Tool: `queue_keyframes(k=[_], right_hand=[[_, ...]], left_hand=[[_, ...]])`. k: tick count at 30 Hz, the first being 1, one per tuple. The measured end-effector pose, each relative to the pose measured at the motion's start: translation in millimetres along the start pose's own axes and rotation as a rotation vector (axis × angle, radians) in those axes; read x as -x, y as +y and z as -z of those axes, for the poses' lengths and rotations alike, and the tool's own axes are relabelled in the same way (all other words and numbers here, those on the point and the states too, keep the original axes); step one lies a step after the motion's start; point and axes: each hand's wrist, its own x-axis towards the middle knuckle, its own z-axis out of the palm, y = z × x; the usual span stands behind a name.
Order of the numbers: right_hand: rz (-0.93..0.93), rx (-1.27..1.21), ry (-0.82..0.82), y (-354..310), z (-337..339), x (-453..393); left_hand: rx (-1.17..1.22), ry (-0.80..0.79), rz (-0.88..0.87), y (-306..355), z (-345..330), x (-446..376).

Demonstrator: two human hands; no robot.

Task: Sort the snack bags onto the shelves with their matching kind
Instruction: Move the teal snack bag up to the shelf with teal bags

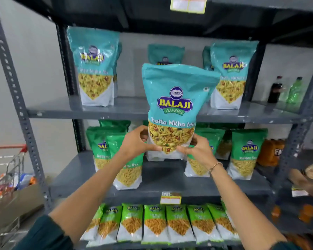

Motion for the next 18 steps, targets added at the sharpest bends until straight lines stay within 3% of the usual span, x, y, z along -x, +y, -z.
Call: queue_keyframes(k=[8,18], right_hand=[[0.127,0.017,-0.072,-78,15,-77],[0.133,0.06,-0.119,-83,23,-169]], left_hand=[[0.045,0.067,-0.116,57,50,-60],[-0.001,0.073,-0.074,68,58,-148]])
